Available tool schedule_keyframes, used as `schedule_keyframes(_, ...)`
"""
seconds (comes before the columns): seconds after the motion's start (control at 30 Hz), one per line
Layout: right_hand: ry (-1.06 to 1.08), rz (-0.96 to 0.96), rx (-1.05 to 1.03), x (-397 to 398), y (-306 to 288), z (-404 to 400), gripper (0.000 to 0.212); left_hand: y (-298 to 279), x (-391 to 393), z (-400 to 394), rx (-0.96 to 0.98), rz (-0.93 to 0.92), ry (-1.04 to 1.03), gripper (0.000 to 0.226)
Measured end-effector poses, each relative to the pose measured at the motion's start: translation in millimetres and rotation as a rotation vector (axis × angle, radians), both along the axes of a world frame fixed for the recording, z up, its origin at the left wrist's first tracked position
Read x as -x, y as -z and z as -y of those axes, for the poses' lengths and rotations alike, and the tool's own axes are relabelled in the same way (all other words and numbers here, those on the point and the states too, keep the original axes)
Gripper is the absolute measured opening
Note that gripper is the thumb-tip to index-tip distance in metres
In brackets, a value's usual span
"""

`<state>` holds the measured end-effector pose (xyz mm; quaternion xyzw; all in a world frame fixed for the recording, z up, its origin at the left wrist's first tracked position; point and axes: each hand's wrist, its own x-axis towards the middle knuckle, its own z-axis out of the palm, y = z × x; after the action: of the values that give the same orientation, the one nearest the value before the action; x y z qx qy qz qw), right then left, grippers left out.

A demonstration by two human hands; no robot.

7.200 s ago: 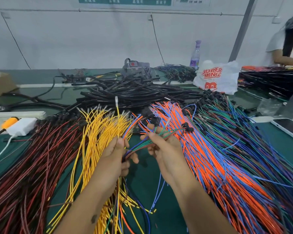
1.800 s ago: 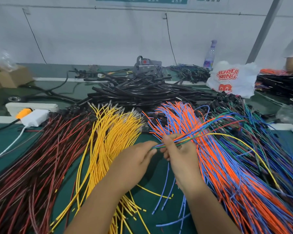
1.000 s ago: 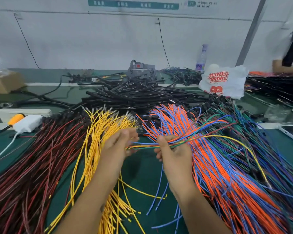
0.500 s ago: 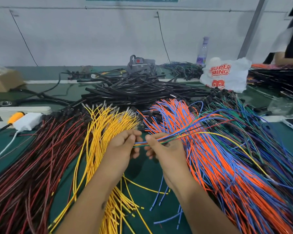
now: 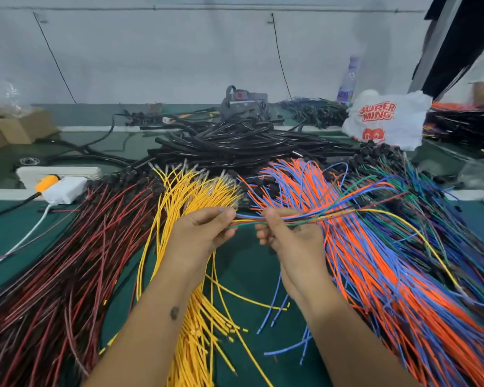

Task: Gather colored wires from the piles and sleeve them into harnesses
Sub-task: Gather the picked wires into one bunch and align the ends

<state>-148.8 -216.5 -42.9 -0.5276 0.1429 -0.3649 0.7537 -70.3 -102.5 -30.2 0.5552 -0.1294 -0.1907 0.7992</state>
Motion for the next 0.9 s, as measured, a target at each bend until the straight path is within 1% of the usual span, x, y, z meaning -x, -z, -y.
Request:
schedule_keyframes(0.07, 0.000, -0.004, 0.003, 1, 0, 0, 0.018, 0, -2, 0, 0.025, -0.025, 0.032, 0.016)
schedule_keyframes(0.1, -0.001, -0.008, 0.001, 1, -1, 1, 0.018, 0, -3, 1, 0.037, -0.040, 0.039, 0.016)
schedule_keyframes(0.23, -0.024, -0.013, -0.003, 2, 0, -2, 0.022, 0, -5, 0, 0.103, -0.128, 0.028, 0.013)
schedule_keyframes(0.33, 0.020, -0.013, -0.023, -1, 1, -2, 0.020, 2, -7, -1, 0.128, -0.152, 0.033, 0.005)
schedule_keyframes(0.47, 0.020, -0.009, -0.060, -3, 1, -2, 0.018, 5, -9, -1, 0.153, -0.164, -0.013, 0.008)
schedule_keyframes(0.57, -0.049, -0.009, -0.090, 0, -2, -1, 0.016, 5, -8, 0, 0.146, -0.156, -0.036, 0.006)
schedule_keyframes(0.67, -0.110, -0.028, -0.080, 6, -4, 1, 0.013, 4, -5, 0, 0.134, -0.120, -0.033, 0.011)
schedule_keyframes(0.77, -0.126, -0.064, -0.049, 10, -6, 1, 0.010, 2, -2, -2, 0.090, -0.062, -0.027, 0.005)
schedule_keyframes(0.9, -0.128, -0.099, -0.064, 15, -7, 0, 0.009, 1, 1, -4, 0.037, -0.019, -0.020, 0.011)
